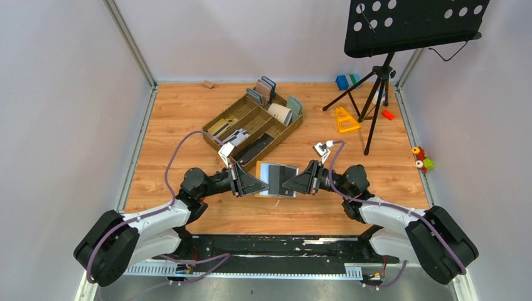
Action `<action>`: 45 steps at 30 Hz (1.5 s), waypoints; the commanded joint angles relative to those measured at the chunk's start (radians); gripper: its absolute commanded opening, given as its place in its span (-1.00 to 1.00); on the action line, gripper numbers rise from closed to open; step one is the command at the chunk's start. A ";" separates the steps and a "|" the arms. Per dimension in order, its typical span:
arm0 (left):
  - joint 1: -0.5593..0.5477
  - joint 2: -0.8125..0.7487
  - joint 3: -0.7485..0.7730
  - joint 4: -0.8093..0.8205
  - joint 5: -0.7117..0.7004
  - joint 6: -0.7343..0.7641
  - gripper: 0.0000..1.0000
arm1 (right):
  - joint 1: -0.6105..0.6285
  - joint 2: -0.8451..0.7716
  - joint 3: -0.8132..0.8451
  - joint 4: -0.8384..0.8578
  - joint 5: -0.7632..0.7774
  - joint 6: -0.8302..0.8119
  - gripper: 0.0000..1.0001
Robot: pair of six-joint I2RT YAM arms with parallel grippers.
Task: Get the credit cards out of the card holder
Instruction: Remove the credit card from the card holder, then place the credit card in the storage box.
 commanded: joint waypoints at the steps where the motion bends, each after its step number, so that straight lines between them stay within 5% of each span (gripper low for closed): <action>1: 0.049 -0.007 0.027 -0.033 0.026 0.020 -1.00 | -0.034 -0.024 -0.018 0.017 0.009 0.001 -1.00; 6: 0.159 -0.091 0.129 -0.488 0.016 0.222 -1.00 | -0.112 -0.055 0.025 -0.186 0.018 -0.085 -1.00; 12: 0.223 -0.155 0.358 -1.119 -0.139 0.546 -1.00 | -0.131 -0.106 0.262 -0.688 0.201 -0.377 -1.00; 21: 0.425 -0.284 0.645 -1.624 -0.375 0.800 -1.00 | -0.095 0.099 0.413 -0.637 0.385 -0.308 -1.00; 28: 0.426 -0.297 0.785 -1.757 -0.595 0.898 -1.00 | 0.015 0.335 0.573 -0.576 0.492 -0.255 -1.00; 45: 0.427 -0.336 0.789 -1.758 -0.651 0.926 -1.00 | 0.203 0.592 0.708 -0.539 0.829 -0.114 -1.00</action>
